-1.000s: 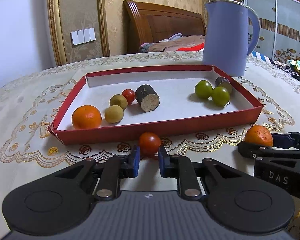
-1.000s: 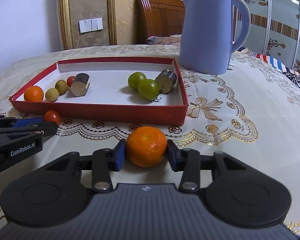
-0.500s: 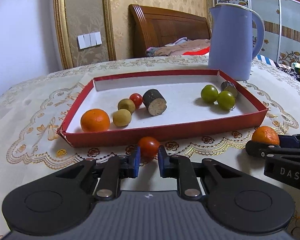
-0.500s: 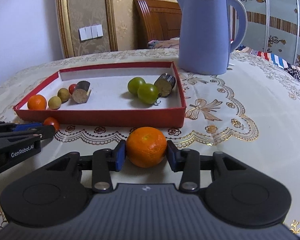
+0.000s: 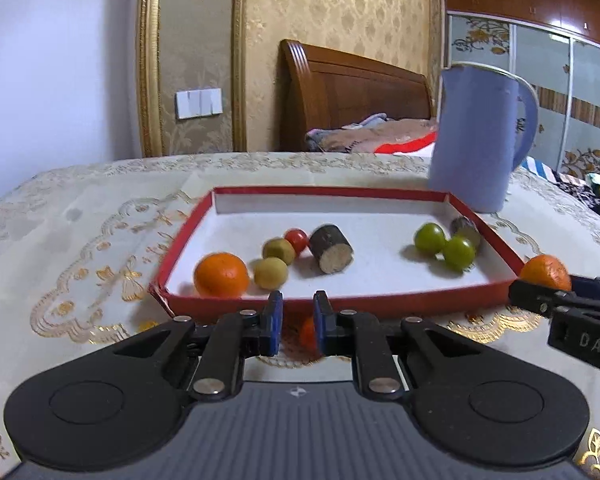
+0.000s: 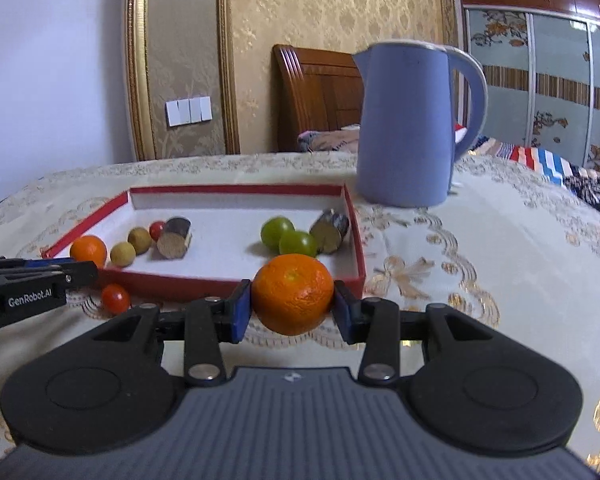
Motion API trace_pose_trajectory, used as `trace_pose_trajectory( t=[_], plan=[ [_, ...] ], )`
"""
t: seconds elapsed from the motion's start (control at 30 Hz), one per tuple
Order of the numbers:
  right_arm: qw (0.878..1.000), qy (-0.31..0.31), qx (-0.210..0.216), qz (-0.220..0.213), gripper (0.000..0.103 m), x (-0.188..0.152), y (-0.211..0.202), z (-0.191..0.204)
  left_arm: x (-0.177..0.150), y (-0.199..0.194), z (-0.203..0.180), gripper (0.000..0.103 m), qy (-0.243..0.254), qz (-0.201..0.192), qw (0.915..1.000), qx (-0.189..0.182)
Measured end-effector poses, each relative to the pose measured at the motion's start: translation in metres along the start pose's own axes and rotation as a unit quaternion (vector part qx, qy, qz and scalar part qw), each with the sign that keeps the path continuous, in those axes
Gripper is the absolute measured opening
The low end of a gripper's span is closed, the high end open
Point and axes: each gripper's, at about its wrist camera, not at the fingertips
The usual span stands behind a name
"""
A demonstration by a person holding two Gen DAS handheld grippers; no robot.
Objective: Organize fruits
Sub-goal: 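Carry the mandarin and cherry tomato over the red tray with both grippers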
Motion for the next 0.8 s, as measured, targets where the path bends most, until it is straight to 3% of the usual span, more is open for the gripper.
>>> trace_pose_trajectory(
  t=[0.13, 0.3, 0.53, 0.8],
  plan=[
    [1.0, -0.002, 0.004, -0.003, 0.04, 0.014, 0.012, 0.002, 0.011, 0.003, 0.001, 0.016, -0.003, -0.008, 0.9999, 0.005],
    [1.0, 0.007, 0.013, 0.017, 0.04, 0.021, 0.031, 0.002, 0.017, 0.016, 0.007, 0.016, -0.013, 0.014, 0.9997, 0.013],
    [0.999, 0.023, 0.021, 0.022, 0.04, 0.015, 0.035, -0.004, -0.001, 0.017, 0.01, 0.016, -0.018, 0.06, 0.9975, -0.032],
    [0.999, 0.036, 0.021, 0.015, 0.04, 0.013, 0.033, -0.01, -0.005, 0.016, 0.007, 0.017, -0.04, 0.064, 0.9957, -0.053]
  ],
)
Point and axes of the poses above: each gripper's, at about its wrist camera, not at the fingertips, and y roughly the way its jaws point, z to its left, x to its top, and after that the axes turned 8 degrees about -y, right-handed
